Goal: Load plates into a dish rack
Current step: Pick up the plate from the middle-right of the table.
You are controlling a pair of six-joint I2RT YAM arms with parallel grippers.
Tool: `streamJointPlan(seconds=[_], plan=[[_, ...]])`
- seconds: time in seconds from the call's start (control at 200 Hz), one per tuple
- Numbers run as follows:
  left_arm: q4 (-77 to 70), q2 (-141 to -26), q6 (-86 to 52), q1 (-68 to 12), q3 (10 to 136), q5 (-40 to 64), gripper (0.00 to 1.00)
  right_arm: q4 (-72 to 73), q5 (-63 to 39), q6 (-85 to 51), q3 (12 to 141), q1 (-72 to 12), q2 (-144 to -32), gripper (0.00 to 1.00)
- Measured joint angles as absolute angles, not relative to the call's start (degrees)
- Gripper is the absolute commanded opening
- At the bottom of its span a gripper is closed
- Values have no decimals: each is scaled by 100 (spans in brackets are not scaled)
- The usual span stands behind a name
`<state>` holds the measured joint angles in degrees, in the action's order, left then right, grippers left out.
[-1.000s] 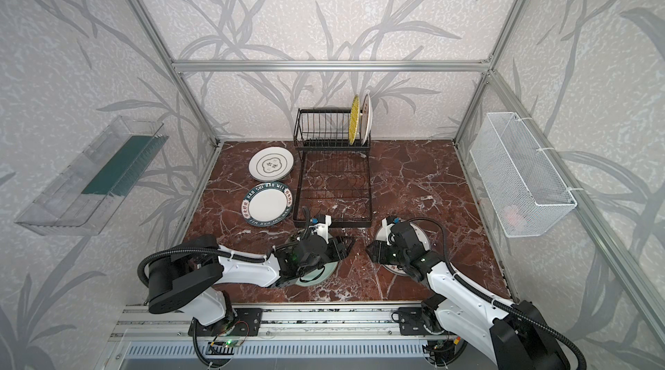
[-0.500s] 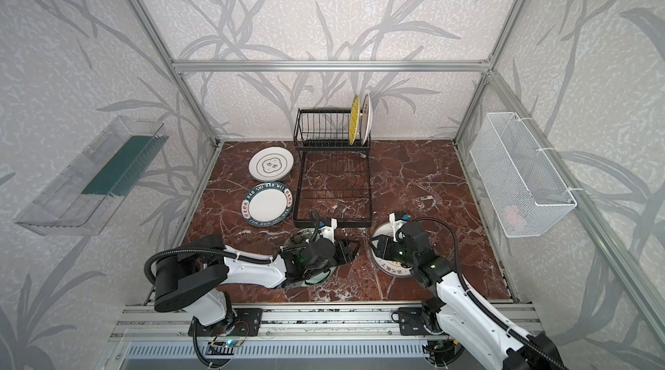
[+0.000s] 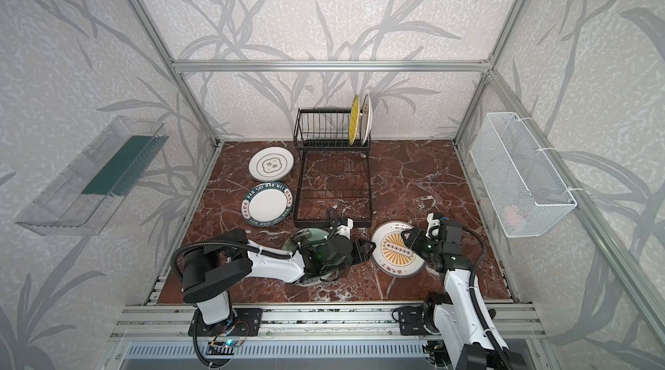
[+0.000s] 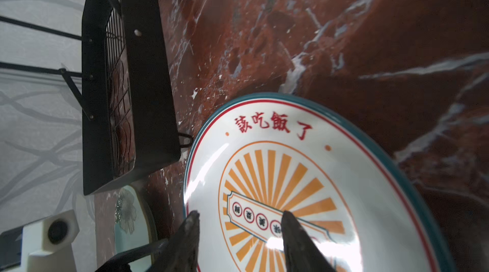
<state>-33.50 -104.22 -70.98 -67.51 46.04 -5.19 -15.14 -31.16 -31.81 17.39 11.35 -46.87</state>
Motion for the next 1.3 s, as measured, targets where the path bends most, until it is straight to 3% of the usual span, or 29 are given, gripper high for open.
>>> streamJointPlan(seconds=[0.18,0.455,0.925,1.12,1.305], plan=[[-3310,-10735,-7214,-6751,4759,-392,55,-1610,-3074,-3179,1758,1793,-4613,50],[-3234,-10932,-7376,-6713,4849,-281,54,-1887,-2655,-3148,1796,2071,-4622,50],[-3791,-11448,-7723,-6619,5068,-30,39,-1868,-2285,-3295,1614,2202,-4639,51],[-3802,-11507,-7848,-6611,5074,-3,23,-1806,-2250,-3361,1487,2202,-4630,51],[-3833,-11579,-7955,-6608,5094,10,19,-1664,-2248,-3428,1382,2178,-4582,51]])
